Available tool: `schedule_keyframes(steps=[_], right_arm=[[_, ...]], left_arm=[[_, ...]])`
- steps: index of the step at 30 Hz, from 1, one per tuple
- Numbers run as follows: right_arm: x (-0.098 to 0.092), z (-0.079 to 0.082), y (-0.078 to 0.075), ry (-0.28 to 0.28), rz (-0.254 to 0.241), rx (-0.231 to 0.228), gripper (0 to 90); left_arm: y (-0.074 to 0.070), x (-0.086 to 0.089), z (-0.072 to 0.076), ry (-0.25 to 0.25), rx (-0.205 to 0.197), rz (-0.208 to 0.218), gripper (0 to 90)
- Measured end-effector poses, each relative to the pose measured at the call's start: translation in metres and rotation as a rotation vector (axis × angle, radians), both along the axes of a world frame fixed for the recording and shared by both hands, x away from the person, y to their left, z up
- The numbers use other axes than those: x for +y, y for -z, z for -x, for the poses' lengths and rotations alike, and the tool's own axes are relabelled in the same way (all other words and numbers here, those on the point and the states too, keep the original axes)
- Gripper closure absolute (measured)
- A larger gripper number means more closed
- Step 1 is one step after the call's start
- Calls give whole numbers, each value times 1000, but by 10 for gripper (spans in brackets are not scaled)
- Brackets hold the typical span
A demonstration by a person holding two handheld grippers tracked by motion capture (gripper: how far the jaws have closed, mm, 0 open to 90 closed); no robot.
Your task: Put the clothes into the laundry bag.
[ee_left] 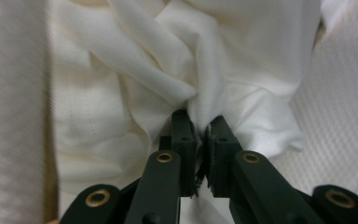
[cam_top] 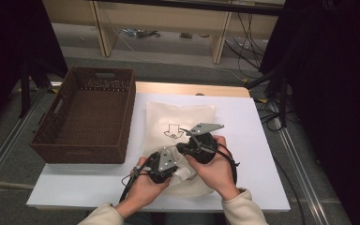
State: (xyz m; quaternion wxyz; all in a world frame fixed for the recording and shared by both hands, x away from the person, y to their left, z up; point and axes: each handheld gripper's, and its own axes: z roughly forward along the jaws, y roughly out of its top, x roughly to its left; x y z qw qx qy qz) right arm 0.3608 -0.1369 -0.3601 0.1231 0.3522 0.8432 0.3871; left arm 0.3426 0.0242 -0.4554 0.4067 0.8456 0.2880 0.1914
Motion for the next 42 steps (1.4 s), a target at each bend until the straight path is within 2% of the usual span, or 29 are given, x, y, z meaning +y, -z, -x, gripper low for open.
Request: schedule_keyframes(steps=[1, 3, 4, 5, 6, 7, 8, 9, 10, 11, 13, 14, 15, 16, 17, 19, 20, 21, 22, 23, 27, 28, 29, 30, 33, 34, 35, 38, 42], right_arm=[[-2, -2, 0, -24, 9, -25, 891], [-2, 0, -1, -7, 3, 0, 891], [-2, -1, -1, -12, 3, -12, 891], [-2, -1, -1, -8, 1, -4, 891], [-1, 1, -1, 22, -17, 28, 891], [-1, 1, -1, 19, -15, 26, 891], [-2, -2, -1, -4, -4, -2, 891], [-3, -2, -1, 4, 3, -14, 891], [-3, -2, 0, 17, -7, -22, 890], [-3, -2, 0, 13, -10, 9, 891], [-4, -3, 1, 20, -7, 20, 891], [-4, -3, 1, 24, -13, 28, 891], [-5, -4, 2, 8, -3, 15, 891], [-5, -4, 2, 10, -5, 17, 890], [-4, -4, 2, 22, -6, 29, 890], [-4, -6, 4, 18, -7, 3, 890], [-4, -6, 6, 30, -11, 3, 890], [-5, -5, 4, 25, -1, 31, 890], [-5, -5, 4, 24, 1, 34, 890], [-6, -8, 5, 1, 20, -1, 890], [-6, -7, 5, 13, -5, 26, 890], [-7, -8, 4, 7, 5, 15, 890], [-7, -8, 4, 12, 3, 17, 890], [-7, -8, 5, 7, 3, 13, 890], [-6, -7, 4, 20, 6, 18, 890], [-6, -6, 3, 17, 4, 23, 890], [-6, -6, 3, 9, 3, 21, 890], [-6, -6, 3, 19, 8, 10, 889], [-6, -6, 2, 10, 10, 21, 889]], left_arm=[[-2, 0, 0, 1, -3, -1, 834], [-7, -2, -2, -9, -13, 33, 835], [-10, -2, -3, -10, -15, 39, 835], [-12, -2, -4, -8, -17, 30, 835], [-12, -3, -6, -21, -22, 47, 835], [-13, -3, -9, -18, -17, 35, 835], [-12, -4, -12, -26, -14, 43, 835], [-9, -5, -15, -35, -23, 57, 835], [-8, -6, -18, -51, -12, 52, 834], [-7, -6, -22, -49, -15, 44, 834], [-4, -6, -28, -63, -20, 26, 834], [0, -10, -30, -107, -29, 101, 834], [-2, -7, -32, -78, -25, 42, 834], [0, -8, -36, -96, -37, 61, 834], [-1, -8, -37, -95, -34, 53, 833], [2, -12, -42, -129, -59, 82, 833], [-1, -8, -43, -95, -47, 13, 833], [1, -10, -44, -111, -55, 44, 832], [0, -10, -45, -107, -50, 27, 831], [1, -11, -46, -106, -45, 29, 830], [3, -11, -41, -116, -51, 59, 809], [4, -11, -39, -121, -45, 90, 788], [3, -9, -38, -109, -53, 82, 745], [3, -9, -36, -114, -45, 100, 706], [-1, -1, -25, -56, -48, 62, 547], [-1, 0, -18, -64, -16, 71, 469], [-2, 3, -16, -44, -24, 61, 435], [-4, 10, -3, 13, -45, 19, 386], [-5, 17, 5, 36, -69, -49, 391]])
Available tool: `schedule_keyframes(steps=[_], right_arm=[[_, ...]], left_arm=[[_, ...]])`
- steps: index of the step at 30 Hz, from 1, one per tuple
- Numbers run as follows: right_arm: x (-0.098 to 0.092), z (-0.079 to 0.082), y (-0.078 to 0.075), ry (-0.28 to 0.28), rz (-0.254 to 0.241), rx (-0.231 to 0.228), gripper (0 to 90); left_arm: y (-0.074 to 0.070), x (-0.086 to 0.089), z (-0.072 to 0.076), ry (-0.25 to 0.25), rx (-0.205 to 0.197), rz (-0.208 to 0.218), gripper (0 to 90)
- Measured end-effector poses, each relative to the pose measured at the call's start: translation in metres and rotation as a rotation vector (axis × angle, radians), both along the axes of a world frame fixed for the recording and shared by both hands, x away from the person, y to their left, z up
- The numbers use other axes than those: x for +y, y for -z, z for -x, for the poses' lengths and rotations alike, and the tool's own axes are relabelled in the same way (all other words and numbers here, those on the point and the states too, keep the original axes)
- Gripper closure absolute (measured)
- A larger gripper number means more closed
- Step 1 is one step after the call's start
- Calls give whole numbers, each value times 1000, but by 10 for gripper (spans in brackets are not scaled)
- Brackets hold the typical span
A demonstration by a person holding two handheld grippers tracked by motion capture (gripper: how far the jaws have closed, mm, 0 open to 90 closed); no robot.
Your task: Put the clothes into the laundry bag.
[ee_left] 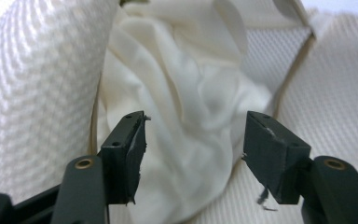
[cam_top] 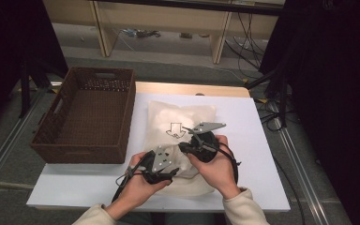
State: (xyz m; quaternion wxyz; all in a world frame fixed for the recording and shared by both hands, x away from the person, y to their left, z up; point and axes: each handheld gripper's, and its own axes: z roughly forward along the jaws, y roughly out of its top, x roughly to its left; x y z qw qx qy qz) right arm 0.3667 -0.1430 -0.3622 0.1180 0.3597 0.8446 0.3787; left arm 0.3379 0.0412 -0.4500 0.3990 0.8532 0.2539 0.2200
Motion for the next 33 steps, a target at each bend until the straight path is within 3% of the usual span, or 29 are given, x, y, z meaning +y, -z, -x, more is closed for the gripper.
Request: schedule_keyframes(steps=[1, 4, 5, 6, 8, 10, 13, 15, 16, 17, 19, 21, 23, 24, 25, 26, 27, 28, 30, 31, 33], right_arm=[[0, 0, 0, 0, 1, 1, 889], [2, 1, 3, 25, -20, -4, 889], [3, 2, 2, 31, -23, 22, 889], [1, 0, 1, -5, 0, -2, 889], [2, 1, 2, 7, -10, 16, 889], [3, 2, 2, 19, -6, 17, 889], [3, 1, 3, 4, -2, 11, 889], [3, 0, 3, -4, 4, -9, 889], [4, 1, 4, 6, -16, -4, 889], [4, 0, 3, -3, -3, 3, 889], [4, 1, 3, -2, -1, 7, 889], [4, 0, 3, -8, 4, 7, 889], [4, 2, 3, 14, -4, 27, 889], [5, 2, 3, 18, -3, 26, 889], [5, 2, 4, 17, -10, 24, 889], [5, 2, 4, 10, -10, 22, 889], [6, 2, 4, 17, -10, 26, 889], [6, 2, 4, 20, -8, 28, 889], [5, 2, 4, 14, -12, 23, 889], [5, 2, 3, 8, -11, 25, 889], [4, 0, 3, -5, -1, 9, 889]], left_arm=[[3, -1, 1, -7, 17, 19, 392], [13, -1, -2, 5, 53, -51, 392], [16, -2, -4, -3, 61, -68, 394], [20, -3, -6, -1, 69, -84, 396], [26, -6, -8, -11, 78, -94, 408], [30, -8, -11, -9, 83, -115, 455], [33, -11, -15, -23, 94, -131, 607], [34, -16, -16, -67, 93, -95, 701], [33, -17, -18, -59, 89, -104, 740], [31, -16, -19, -64, 78, -116, 811], [30, -19, -20, -58, 103, -71, 869], [29, -20, -23, -69, 98, -46, 879], [31, -22, -23, -70, 130, 0, 881], [27, -18, -27, -39, 131, -48, 881], [28, -22, -26, -78, 120, 6, 882], [28, -22, -26, -78, 120, 6, 883], [23, -22, -29, -48, 118, -20, 884], [23, -24, -28, -63, 113, 9, 884], [19, -26, -32, -61, 96, -5, 885], [20, -30, -32, -83, 96, 35, 885], [19, -34, -37, -118, 92, 65, 885]])
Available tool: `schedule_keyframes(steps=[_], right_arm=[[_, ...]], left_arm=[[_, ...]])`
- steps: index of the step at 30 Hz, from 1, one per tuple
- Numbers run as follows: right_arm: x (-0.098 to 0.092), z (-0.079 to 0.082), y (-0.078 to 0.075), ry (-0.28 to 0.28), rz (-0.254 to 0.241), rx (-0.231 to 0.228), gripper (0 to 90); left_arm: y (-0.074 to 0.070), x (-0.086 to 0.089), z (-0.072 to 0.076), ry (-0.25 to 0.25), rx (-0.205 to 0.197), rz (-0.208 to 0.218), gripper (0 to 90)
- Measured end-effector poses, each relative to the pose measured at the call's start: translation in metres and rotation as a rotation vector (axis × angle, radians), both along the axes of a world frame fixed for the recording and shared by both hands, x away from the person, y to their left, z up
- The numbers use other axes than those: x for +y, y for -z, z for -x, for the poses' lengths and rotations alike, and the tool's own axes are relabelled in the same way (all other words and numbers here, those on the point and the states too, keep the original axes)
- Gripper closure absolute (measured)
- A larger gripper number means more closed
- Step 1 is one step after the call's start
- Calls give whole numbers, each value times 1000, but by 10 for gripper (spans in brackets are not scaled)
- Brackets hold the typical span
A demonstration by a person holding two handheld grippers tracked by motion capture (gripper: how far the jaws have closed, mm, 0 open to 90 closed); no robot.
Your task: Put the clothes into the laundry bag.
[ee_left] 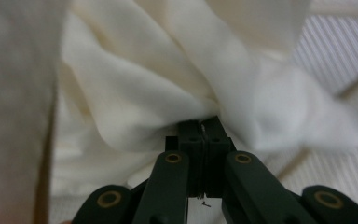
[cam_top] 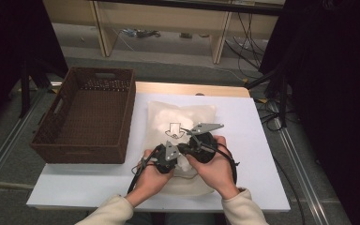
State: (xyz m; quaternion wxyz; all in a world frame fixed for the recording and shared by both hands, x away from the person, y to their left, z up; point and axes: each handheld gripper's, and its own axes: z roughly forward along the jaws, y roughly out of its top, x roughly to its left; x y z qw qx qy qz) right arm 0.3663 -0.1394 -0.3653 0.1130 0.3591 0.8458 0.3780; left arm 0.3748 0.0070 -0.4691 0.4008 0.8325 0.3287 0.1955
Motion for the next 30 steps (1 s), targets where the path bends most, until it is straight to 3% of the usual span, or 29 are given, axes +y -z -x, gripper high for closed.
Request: schedule_keyframes(steps=[2, 3, 4, 5, 6, 7, 8, 9, 10, 11, 12, 14, 15, 16, 17, 18, 22, 24, 25, 26, 27, 28, 29, 30], right_arm=[[0, 1, 0, 21, -6, 7, 890], [-1, 1, -1, 33, -2, 2, 890], [-3, -2, 0, 11, 8, -20, 890], [-4, -2, 0, 19, 1, -10, 890], [-5, -3, 0, 19, 6, -21, 890], [-5, -2, -1, 30, 6, -13, 890], [-6, -2, -2, 34, 1, -16, 890], [-7, -2, -1, 35, 0, -13, 890], [-7, -2, -1, 34, -1, -15, 890], [-6, -1, -2, 40, -2, -6, 890], [-6, -2, -1, 29, -4, -9, 890], [-5, -3, -1, 13, 1, -16, 890], [-5, -3, 0, 16, 1, -16, 890], [-4, -1, -1, 32, -1, 2, 890], [-5, -2, 0, 28, 10, -13, 890], [-5, -2, 0, 22, 8, -12, 890], [-4, -1, 1, 32, 3, -11, 889], [-5, -2, 0, 21, 16, -20, 890], [-5, -2, -1, 25, 8, -11, 890], [-4, -1, 0, 30, 2, 1, 889], [-4, 0, 0, 39, -9, 12, 889], [-4, -1, 0, 24, 2, -2, 890], [-4, -1, 0, 24, 4, -3, 890], [-5, -2, 0, 12, 18, -30, 889]], left_arm=[[2, -1, -5, -4, -1, 9, 884], [1, 2, -8, 26, 5, -44, 884], [1, 1, -8, 25, 6, -44, 884], [2, -1, -7, 15, -10, -25, 884], [1, -1, -6, 36, -20, -39, 884], [5, -6, -4, -12, -35, 36, 883], [2, -1, -5, 40, -27, -40, 883], [5, -3, -3, 2, -20, 20, 882], [3, 1, -4, 42, -22, -33, 881], [7, -2, -2, -5, -29, 60, 880], [5, 3, -2, 50, -12, -10, 875], [7, 4, 2, 62, -13, -4, 829], [5, 7, 3, 80, -24, -48, 791], [7, 7, 6, 72, -41, -23, 758], [7, 8, 9, 94, -29, -10, 709], [5, 12, 13, 102, -40, -47, 660], [0, 22, 25, 145, -40, -67, 515], [-12, 31, 33, 148, -44, -74, 483], [-16, 35, 36, 136, -60, -53, 471], [-21, 39, 38, 138, -67, -76, 463], [-26, 45, 41, 127, -77, -69, 462], [-28, 48, 43, 118, -85, -54, 460], [-32, 55, 46, 105, -106, -62, 456], [-33, 60, 48, 85, -103, -67, 449]])
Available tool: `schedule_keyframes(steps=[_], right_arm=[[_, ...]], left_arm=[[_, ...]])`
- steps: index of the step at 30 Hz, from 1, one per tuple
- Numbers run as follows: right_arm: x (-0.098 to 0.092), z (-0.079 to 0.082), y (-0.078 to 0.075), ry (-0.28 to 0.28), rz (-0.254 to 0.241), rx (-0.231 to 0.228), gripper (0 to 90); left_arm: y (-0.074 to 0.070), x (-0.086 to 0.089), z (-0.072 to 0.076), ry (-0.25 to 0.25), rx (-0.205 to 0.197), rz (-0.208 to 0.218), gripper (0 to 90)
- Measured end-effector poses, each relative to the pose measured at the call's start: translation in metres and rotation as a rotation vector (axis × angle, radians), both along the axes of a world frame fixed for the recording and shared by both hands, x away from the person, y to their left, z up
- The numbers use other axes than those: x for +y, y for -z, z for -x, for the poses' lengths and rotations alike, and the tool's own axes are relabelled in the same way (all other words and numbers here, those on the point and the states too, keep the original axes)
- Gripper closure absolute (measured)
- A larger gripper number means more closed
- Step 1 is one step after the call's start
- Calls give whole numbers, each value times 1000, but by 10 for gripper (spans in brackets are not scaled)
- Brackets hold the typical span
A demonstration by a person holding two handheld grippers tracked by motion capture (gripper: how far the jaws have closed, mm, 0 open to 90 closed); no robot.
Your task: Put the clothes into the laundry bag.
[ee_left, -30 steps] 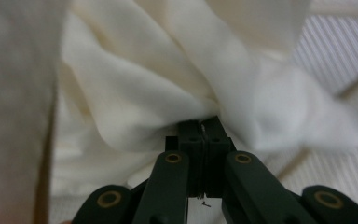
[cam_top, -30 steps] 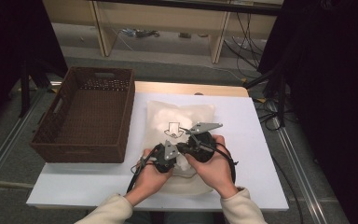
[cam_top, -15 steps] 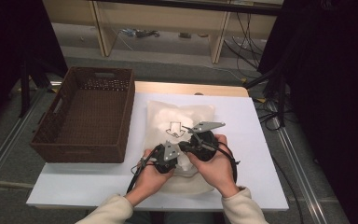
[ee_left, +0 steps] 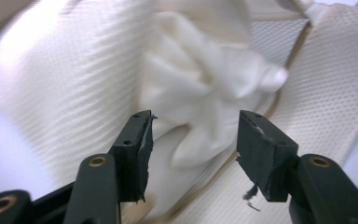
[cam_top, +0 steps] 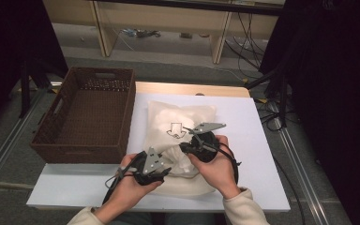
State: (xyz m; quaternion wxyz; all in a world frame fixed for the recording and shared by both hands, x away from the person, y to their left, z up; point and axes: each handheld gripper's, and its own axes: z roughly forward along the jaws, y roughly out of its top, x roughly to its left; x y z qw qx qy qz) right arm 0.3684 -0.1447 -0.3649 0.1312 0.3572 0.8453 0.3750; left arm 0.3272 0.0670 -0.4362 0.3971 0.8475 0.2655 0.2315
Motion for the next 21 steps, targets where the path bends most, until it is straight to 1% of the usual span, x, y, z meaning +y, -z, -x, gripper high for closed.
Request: schedule_keyframes(steps=[1, 2, 3, 4, 5, 6, 7, 8, 9, 10, 11, 13, 14, 15, 16, 17, 18, 19, 20, 21], right_arm=[[1, 1, 0, 18, -17, 25, 889], [1, 1, 0, 18, -16, 24, 890], [2, 1, 2, 28, -23, 9, 889], [2, 2, 1, 30, -25, 15, 889], [2, 2, 0, 22, -13, 29, 890], [2, 2, 0, 22, -13, 34, 889], [2, 1, 0, 15, -13, 31, 889], [2, 1, 1, 11, -13, 32, 889], [2, 1, 1, 13, -12, 34, 889], [2, 1, 1, -1, -2, 19, 889], [2, 0, 1, -10, 3, 9, 890], [1, 1, 0, 1, 2, 9, 889], [1, 1, 0, -5, -3, 16, 889], [2, 3, 0, 13, -18, 36, 890], [1, 3, 0, 15, -7, 17, 890], [1, 3, 1, 23, -15, 18, 889], [1, 3, 0, 22, -12, 18, 890], [1, 3, 0, 12, -12, 32, 890], [1, 2, 0, -14, -6, 16, 890], [0, 2, 1, -23, 5, -3, 890]], left_arm=[[0, 5, 1, -10, 0, -4, 438], [1, 10, 2, -19, 6, -17, 426], [2, 14, 2, -23, 17, -31, 419], [6, 18, 3, -39, 31, -30, 407], [9, 21, 4, -49, 42, -37, 397], [11, 24, 4, -48, 50, -58, 391], [15, 26, 4, -63, 71, -72, 381], [19, 28, 3, -74, 82, -69, 370], [20, 29, 2, -78, 100, -89, 363], [23, 29, 1, -88, 107, -85, 360], [25, 30, -1, -99, 113, -98, 354], [28, 32, -4, -111, 127, -116, 358], [31, 33, -5, -123, 145, -96, 360], [32, 34, -7, -131, 161, -89, 371], [34, 35, -9, -127, 176, -82, 389], [35, 38, -10, -116, 187, -99, 425], [37, 38, -10, -112, 220, -70, 480], [37, 38, -10, -103, 228, -64, 546], [36, 38, -9, -100, 229, -57, 596], [35, 38, -9, -99, 240, -49, 646]])
